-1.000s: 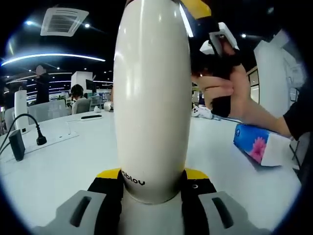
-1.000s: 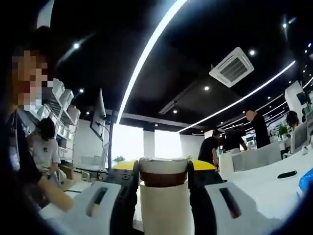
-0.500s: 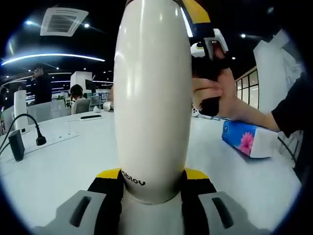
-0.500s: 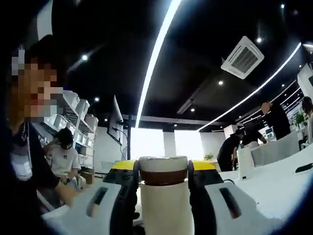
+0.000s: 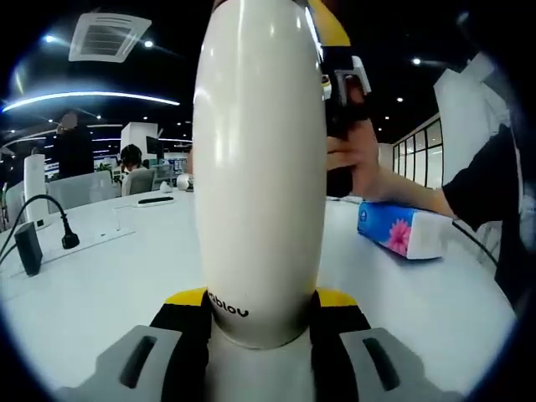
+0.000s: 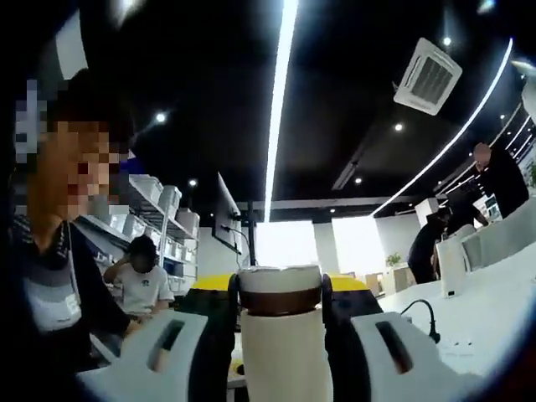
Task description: Grasp the water cup twist off the cup lid place the cup lid on the table
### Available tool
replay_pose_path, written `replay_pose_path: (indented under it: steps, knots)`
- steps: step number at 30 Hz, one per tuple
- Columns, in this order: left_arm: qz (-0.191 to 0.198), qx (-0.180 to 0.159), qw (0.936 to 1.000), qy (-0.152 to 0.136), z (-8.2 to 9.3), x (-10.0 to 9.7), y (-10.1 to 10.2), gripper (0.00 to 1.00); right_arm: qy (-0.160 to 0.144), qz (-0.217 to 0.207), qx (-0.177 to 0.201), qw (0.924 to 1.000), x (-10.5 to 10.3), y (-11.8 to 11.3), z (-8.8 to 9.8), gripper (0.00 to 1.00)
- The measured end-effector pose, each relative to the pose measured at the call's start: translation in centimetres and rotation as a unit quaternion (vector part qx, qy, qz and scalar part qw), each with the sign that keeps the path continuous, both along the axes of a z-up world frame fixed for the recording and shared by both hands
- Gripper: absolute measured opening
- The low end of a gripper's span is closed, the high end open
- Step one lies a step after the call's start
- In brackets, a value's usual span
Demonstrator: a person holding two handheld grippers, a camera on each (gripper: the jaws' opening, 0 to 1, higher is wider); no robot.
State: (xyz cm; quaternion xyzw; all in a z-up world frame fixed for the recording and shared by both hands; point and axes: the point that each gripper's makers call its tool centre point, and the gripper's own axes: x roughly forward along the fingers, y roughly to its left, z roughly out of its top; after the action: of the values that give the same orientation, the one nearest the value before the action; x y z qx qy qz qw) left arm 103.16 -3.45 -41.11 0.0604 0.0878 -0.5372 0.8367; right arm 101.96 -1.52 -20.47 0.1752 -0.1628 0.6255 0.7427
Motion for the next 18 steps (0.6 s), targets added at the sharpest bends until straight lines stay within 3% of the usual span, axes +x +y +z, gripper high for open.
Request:
replay_pose_path:
  steps: [10,18]
  knots:
    - [0.001,0.000,1.0000,0.000,0.01,0.29,0.03,0.48,0.014,0.053,0.014,0.9984,0.26,-0.09,0.07,0.43]
    - [0.000,0.000,1.0000,0.000,0.03,0.55,0.05,0.48,0.021,0.055,0.014,0.9982,0.26,-0.23,0.11,0.43]
